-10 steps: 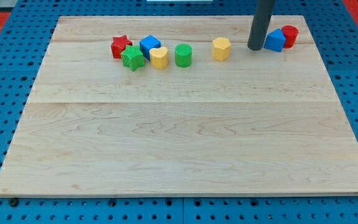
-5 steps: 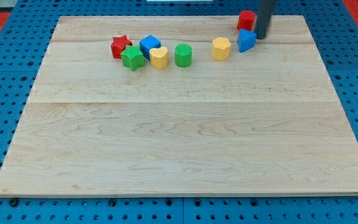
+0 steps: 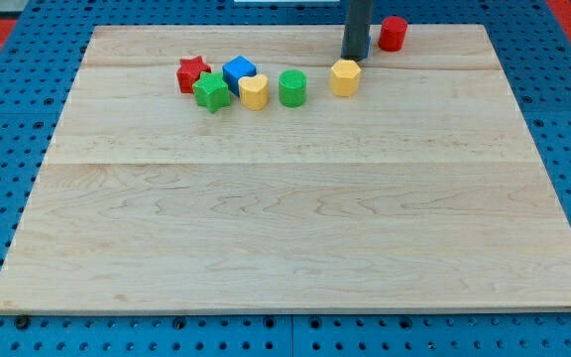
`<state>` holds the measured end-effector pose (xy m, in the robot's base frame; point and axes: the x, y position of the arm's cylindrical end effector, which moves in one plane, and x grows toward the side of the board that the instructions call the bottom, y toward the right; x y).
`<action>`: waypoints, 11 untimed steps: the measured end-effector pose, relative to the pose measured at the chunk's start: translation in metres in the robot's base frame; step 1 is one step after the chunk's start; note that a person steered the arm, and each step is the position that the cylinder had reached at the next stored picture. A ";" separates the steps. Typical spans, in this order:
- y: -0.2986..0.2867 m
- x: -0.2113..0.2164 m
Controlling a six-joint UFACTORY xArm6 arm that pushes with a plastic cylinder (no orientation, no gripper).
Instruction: Place blue triangle at the top center of the board along with red circle
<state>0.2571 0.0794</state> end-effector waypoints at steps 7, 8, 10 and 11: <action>0.052 -0.001; 0.067 -0.001; 0.078 -0.025; 0.054 -0.028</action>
<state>0.2286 0.1333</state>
